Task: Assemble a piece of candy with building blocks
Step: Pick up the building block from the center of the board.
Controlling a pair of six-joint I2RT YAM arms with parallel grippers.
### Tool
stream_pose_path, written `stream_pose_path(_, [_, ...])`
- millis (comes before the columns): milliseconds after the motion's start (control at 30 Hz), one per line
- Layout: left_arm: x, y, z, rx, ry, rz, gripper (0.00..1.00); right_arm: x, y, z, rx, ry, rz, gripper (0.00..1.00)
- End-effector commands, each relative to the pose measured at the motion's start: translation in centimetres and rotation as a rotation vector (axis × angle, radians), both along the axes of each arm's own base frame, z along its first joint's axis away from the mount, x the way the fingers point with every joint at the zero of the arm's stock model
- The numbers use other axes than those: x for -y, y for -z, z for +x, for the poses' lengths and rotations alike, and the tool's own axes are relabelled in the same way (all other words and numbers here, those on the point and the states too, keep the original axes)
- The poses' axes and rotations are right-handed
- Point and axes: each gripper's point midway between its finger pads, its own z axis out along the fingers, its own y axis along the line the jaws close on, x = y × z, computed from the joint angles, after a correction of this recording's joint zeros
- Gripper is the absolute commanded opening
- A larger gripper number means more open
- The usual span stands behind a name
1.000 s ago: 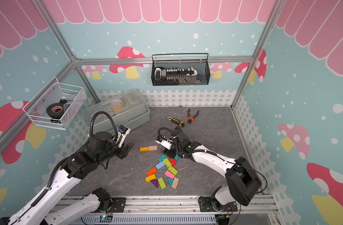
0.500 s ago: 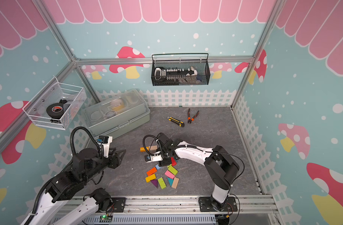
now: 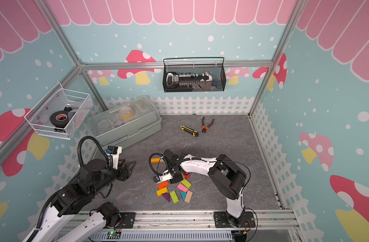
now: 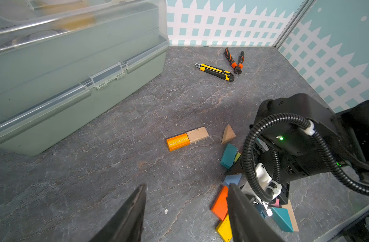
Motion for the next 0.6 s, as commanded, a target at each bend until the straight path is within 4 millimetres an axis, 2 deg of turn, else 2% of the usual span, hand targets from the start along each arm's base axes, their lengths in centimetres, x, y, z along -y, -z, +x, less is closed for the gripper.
stream_pose_path(0, [-0.1, 0.1, 0.2, -0.001, -0.020, -0.013, 0.61, 0.3, 0.6, -0.3, -0.004, -0.048, -0.042, 0.45])
stream_pose_path(367, [0.2, 0.3, 0.3, -0.012, -0.012, -0.013, 0.61, 0.6, 0.9, 0.0, 0.003, -0.029, -0.060, 0.34])
stream_pose_path(400, [0.1, 0.2, 0.3, -0.010, -0.015, -0.013, 0.61, 0.7, 1.9, -0.1, -0.012, -0.027, -0.080, 0.32])
stream_pose_path(433, [0.1, 0.2, 0.2, -0.010, -0.013, -0.014, 0.61, 0.7, 2.0, -0.1, -0.015, -0.025, -0.081, 0.31])
stream_pose_path(567, [0.1, 0.1, 0.3, -0.011, -0.018, -0.017, 0.61, 0.0, 1.3, -0.4, -0.029, -0.012, -0.036, 0.28])
